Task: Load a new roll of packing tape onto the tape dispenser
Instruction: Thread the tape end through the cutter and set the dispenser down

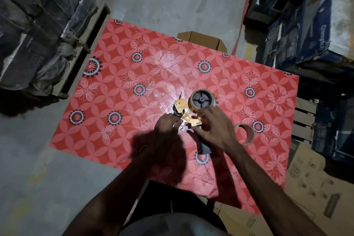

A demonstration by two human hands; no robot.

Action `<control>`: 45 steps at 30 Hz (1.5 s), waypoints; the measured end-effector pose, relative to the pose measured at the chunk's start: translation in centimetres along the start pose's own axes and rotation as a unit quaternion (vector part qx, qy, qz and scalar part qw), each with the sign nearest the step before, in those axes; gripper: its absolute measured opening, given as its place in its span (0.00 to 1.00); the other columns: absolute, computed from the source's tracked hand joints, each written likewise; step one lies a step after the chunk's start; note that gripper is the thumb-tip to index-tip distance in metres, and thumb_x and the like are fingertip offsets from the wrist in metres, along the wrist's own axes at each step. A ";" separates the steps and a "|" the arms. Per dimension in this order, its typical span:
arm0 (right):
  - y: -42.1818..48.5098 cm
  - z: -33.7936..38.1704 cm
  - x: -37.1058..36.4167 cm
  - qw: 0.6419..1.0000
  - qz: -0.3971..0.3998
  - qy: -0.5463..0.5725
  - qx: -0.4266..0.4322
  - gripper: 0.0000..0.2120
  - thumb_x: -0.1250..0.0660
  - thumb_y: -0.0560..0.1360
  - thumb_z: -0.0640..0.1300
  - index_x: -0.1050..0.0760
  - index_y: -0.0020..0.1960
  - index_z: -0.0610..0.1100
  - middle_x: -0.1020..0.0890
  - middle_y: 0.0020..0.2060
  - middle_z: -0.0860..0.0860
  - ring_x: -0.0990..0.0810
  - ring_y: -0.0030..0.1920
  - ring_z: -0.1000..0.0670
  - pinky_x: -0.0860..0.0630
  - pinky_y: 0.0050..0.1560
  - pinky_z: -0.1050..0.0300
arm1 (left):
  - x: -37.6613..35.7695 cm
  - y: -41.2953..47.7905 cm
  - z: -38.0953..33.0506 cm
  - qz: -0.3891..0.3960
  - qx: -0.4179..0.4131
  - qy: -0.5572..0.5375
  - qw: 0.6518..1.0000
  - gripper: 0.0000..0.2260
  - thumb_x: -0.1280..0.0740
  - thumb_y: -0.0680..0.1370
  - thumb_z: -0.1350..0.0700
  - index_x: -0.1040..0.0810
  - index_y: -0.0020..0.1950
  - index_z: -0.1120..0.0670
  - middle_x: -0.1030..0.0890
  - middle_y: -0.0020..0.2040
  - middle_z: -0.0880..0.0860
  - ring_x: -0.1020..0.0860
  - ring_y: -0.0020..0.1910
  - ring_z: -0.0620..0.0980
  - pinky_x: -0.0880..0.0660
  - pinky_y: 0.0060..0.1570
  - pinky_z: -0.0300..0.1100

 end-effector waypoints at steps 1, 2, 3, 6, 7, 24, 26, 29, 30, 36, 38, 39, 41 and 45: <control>-0.9 0.5 -1.1 0.999 0.030 -0.020 -0.001 0.33 0.29 0.73 0.66 0.29 0.73 0.53 0.23 0.66 0.50 0.23 0.63 0.44 0.22 0.57 0.49 | 0.3 0.1 -0.3 -0.003 0.010 -0.005 1.000 0.11 0.30 0.79 0.54 0.15 0.40 0.58 0.16 0.35 0.59 0.18 0.34 0.59 0.37 0.40 0.47; -1.5 0.7 -2.1 0.998 0.051 -0.026 -0.012 0.34 0.29 0.74 0.65 0.30 0.75 0.52 0.24 0.69 0.50 0.24 0.65 0.44 0.22 0.58 0.48 | 0.9 0.1 -0.6 0.008 0.033 -0.019 0.999 0.09 0.28 0.77 0.56 0.14 0.40 0.59 0.16 0.35 0.59 0.18 0.34 0.59 0.38 0.39 0.47; -1.9 0.7 -2.8 0.998 0.054 -0.013 -0.038 0.35 0.28 0.74 0.62 0.32 0.76 0.51 0.27 0.71 0.50 0.25 0.67 0.43 0.22 0.59 0.47 | 1.3 0.0 -0.9 0.011 0.051 -0.024 0.998 0.08 0.28 0.78 0.57 0.14 0.41 0.59 0.16 0.36 0.60 0.18 0.35 0.60 0.39 0.40 0.47; -3.2 0.4 -4.1 0.980 -0.011 0.109 -0.168 0.34 0.27 0.74 0.56 0.35 0.77 0.52 0.30 0.70 0.49 0.27 0.65 0.44 0.24 0.56 0.47 | 1.8 -0.6 -1.3 0.012 0.064 -0.023 0.998 0.10 0.28 0.81 0.56 0.15 0.41 0.57 0.16 0.37 0.58 0.21 0.37 0.60 0.46 0.40 0.45; -3.7 0.5 -4.7 0.969 -0.027 0.140 -0.202 0.32 0.28 0.75 0.55 0.35 0.75 0.52 0.28 0.65 0.48 0.24 0.62 0.42 0.25 0.52 0.47 | 2.2 -0.8 -1.6 0.014 0.069 -0.027 0.997 0.11 0.28 0.82 0.56 0.17 0.40 0.57 0.17 0.36 0.57 0.23 0.36 0.60 0.47 0.41 0.44; -4.9 0.8 -4.5 0.931 -0.067 0.279 -0.227 0.23 0.33 0.79 0.58 0.38 0.70 0.61 0.16 0.48 0.49 0.19 0.48 0.39 0.30 0.44 0.49 | 7.2 -1.4 -5.1 0.007 0.105 -0.019 0.994 0.16 0.30 0.82 0.50 0.22 0.35 0.53 0.24 0.32 0.49 0.27 0.40 0.56 0.28 0.51 0.54; -5.2 0.8 -3.4 0.933 -0.070 0.282 -0.211 0.22 0.35 0.79 0.63 0.38 0.70 0.63 0.17 0.43 0.54 0.20 0.44 0.42 0.31 0.41 0.51 | 8.4 -1.6 -6.2 -0.008 0.096 -0.025 0.995 0.15 0.31 0.82 0.50 0.19 0.37 0.52 0.27 0.31 0.44 0.27 0.41 0.54 0.28 0.54 0.54; -5.6 0.5 -2.1 0.940 -0.067 0.276 -0.190 0.24 0.36 0.80 0.66 0.40 0.71 0.62 0.22 0.37 0.57 0.21 0.40 0.42 0.32 0.40 0.52 | 10.2 -2.3 -7.9 -0.015 0.067 -0.038 0.997 0.14 0.34 0.84 0.49 0.13 0.43 0.50 0.19 0.38 0.46 0.26 0.44 0.50 0.30 0.53 0.49; -5.8 0.4 -1.7 0.944 -0.062 0.270 -0.182 0.24 0.35 0.81 0.65 0.40 0.71 0.60 0.23 0.36 0.56 0.21 0.40 0.42 0.32 0.39 0.52 | 10.7 -2.6 -8.3 -0.012 0.054 -0.040 0.998 0.15 0.35 0.85 0.50 0.12 0.44 0.50 0.18 0.40 0.47 0.27 0.45 0.49 0.31 0.51 0.48; -7.0 0.8 1.1 0.950 -0.067 0.266 -0.147 0.28 0.35 0.78 0.66 0.37 0.71 0.53 0.19 0.37 0.50 0.21 0.35 0.47 0.33 0.35 0.54 | 13.3 -3.3 -10.4 0.005 0.009 -0.041 0.999 0.14 0.32 0.85 0.55 0.17 0.42 0.60 0.20 0.40 0.54 0.30 0.44 0.50 0.31 0.47 0.47; -7.2 0.7 1.7 0.950 -0.066 0.264 -0.153 0.29 0.34 0.79 0.66 0.36 0.73 0.51 0.18 0.42 0.49 0.18 0.40 0.43 0.26 0.39 0.50 | 14.2 -3.4 -11.4 -0.016 -0.011 -0.043 0.999 0.12 0.31 0.84 0.57 0.19 0.41 0.60 0.22 0.39 0.53 0.31 0.44 0.50 0.32 0.46 0.46; -7.3 0.9 2.0 0.949 -0.066 0.265 -0.157 0.30 0.33 0.80 0.65 0.36 0.74 0.50 0.18 0.43 0.49 0.17 0.41 0.42 0.24 0.41 0.49 | 14.7 -3.5 -11.9 -0.029 -0.027 -0.047 0.998 0.11 0.30 0.83 0.58 0.19 0.41 0.59 0.24 0.38 0.51 0.31 0.43 0.50 0.34 0.45 0.45; -7.3 1.0 2.2 0.946 -0.068 0.271 -0.164 0.29 0.32 0.80 0.63 0.35 0.73 0.49 0.18 0.43 0.49 0.17 0.41 0.42 0.22 0.43 0.48 | 15.3 -3.7 -12.5 -0.045 -0.054 -0.051 0.996 0.10 0.29 0.82 0.60 0.19 0.41 0.60 0.27 0.38 0.50 0.31 0.42 0.50 0.36 0.46 0.45; -7.9 0.1 3.5 0.916 -0.109 0.321 -0.213 0.26 0.33 0.75 0.67 0.33 0.68 0.56 0.15 0.52 0.50 0.16 0.50 0.43 0.20 0.51 0.45 | 15.8 -3.8 -11.8 -0.043 -0.100 -0.060 0.992 0.17 0.35 0.83 0.49 0.22 0.38 0.57 0.26 0.34 0.52 0.31 0.39 0.52 0.36 0.41 0.43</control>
Point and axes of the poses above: each hand's wrist, its own y-axis towards the middle knuckle, its own x-axis out of the back of the hand, z = x × y, the point moved 5 cm from there along y, towards the middle knuckle
